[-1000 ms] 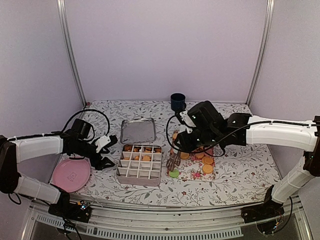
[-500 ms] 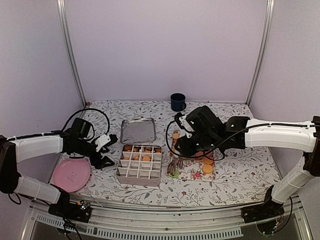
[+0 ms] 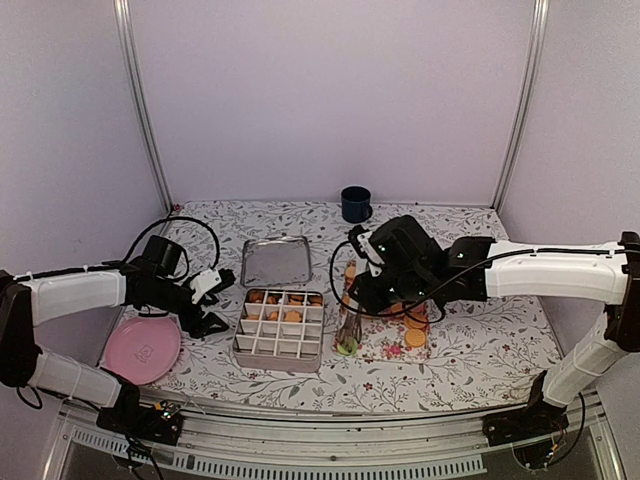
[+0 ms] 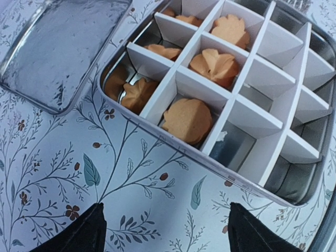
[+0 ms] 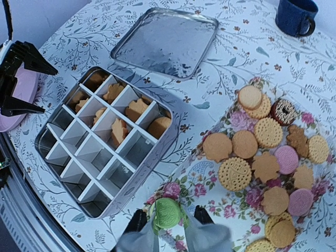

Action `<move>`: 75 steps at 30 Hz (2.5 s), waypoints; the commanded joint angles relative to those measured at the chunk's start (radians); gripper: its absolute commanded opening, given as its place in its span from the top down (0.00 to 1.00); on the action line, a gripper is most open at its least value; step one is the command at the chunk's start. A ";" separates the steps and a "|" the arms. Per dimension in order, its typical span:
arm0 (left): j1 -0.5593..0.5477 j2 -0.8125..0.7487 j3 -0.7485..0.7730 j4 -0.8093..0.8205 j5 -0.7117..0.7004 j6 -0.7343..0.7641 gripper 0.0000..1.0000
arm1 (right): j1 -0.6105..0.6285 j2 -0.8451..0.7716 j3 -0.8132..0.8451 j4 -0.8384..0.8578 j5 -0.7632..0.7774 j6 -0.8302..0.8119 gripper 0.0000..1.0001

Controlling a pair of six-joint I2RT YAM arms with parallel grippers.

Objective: Pack the cookies
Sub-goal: Pick up the fake cookies from the plate, then place the fake cookies in the empty pocket of the box.

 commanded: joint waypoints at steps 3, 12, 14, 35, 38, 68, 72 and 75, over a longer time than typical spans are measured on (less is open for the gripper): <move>0.009 -0.016 0.033 -0.013 0.000 0.009 0.20 | 0.009 -0.023 -0.023 -0.021 0.012 0.027 0.92; 0.010 -0.016 0.040 -0.016 -0.002 0.010 0.20 | 0.007 -0.111 -0.003 0.014 -0.044 0.041 1.00; 0.009 -0.015 0.041 -0.016 -0.002 0.011 0.20 | 0.008 -0.129 -0.017 0.039 -0.062 0.034 1.00; 0.010 -0.020 0.033 -0.015 -0.015 0.016 0.20 | 0.008 -0.037 -0.020 0.030 -0.075 0.003 0.97; 0.011 -0.021 0.032 -0.015 -0.015 0.017 0.20 | 0.008 -0.033 -0.006 0.010 -0.071 -0.008 0.87; 0.033 -0.017 0.035 -0.018 -0.002 0.018 0.21 | 0.009 0.025 0.345 0.008 -0.022 -0.165 1.00; 0.033 -0.019 0.027 -0.015 -0.004 0.023 0.21 | 0.010 0.101 0.385 0.000 -0.011 -0.186 1.00; 0.035 -0.020 0.020 -0.011 -0.006 0.026 0.21 | 0.010 0.139 0.391 0.000 0.003 -0.192 1.00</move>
